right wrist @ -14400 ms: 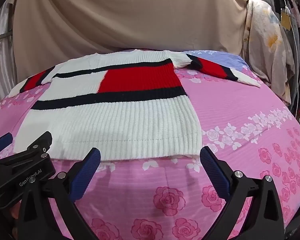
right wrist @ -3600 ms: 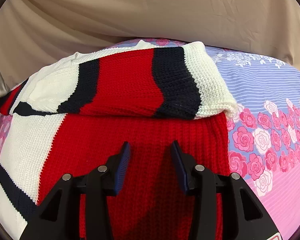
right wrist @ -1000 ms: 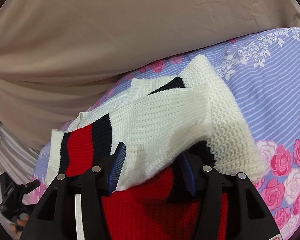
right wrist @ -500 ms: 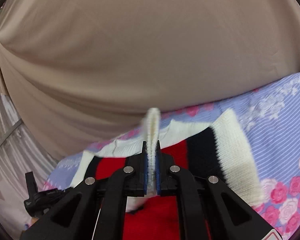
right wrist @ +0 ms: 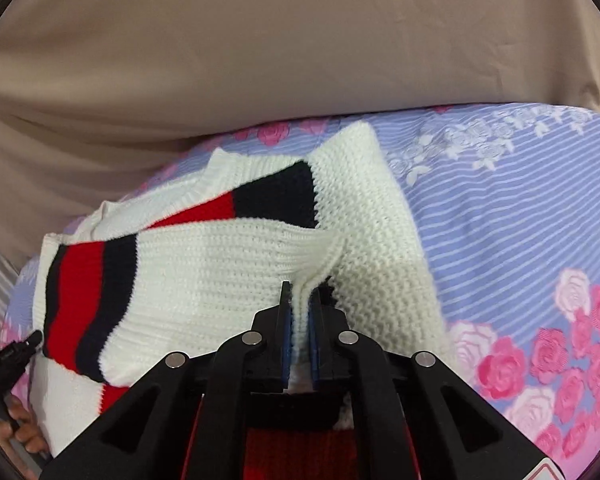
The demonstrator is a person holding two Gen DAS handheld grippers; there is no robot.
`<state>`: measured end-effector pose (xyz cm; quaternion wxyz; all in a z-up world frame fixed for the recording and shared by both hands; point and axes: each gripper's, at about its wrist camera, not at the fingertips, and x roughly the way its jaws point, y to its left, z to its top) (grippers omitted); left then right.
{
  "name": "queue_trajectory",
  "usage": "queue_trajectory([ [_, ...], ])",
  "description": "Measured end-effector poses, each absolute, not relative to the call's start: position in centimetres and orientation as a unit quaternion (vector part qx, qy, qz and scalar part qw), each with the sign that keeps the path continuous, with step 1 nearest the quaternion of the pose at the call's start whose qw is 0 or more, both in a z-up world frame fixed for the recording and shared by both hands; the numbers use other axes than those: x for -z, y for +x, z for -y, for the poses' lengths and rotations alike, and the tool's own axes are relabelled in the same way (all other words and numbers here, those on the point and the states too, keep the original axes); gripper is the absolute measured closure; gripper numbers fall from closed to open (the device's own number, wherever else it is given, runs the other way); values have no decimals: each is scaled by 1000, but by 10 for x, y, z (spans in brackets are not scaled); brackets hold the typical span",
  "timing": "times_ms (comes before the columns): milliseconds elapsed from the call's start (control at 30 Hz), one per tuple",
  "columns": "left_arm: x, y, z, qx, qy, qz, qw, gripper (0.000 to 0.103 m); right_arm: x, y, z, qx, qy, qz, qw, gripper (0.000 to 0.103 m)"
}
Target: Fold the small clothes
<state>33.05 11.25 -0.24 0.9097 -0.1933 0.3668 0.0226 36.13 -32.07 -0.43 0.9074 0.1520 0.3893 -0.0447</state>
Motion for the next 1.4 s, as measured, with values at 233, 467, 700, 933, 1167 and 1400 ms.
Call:
queue_trajectory([
  [233,6,332,-116,-29,-194,-363,911,92,-55,357,224,-4,84,-323,943,80],
  [467,9,331,-123,-18,-210,-362,908,92,-39,439,80,-187,16,-377,907,58],
  [700,9,329,-125,-18,-217,-361,907,91,-6,497,35,-186,-42,-412,891,61],
  [933,9,329,-122,-20,-215,-361,907,91,-36,505,43,-184,-20,-375,908,100],
  [1167,9,331,-122,-12,-214,-361,907,91,-28,507,66,-173,17,-407,897,99],
  [1400,8,332,-118,-20,-194,-362,912,91,-35,396,203,-100,47,-392,914,92],
])
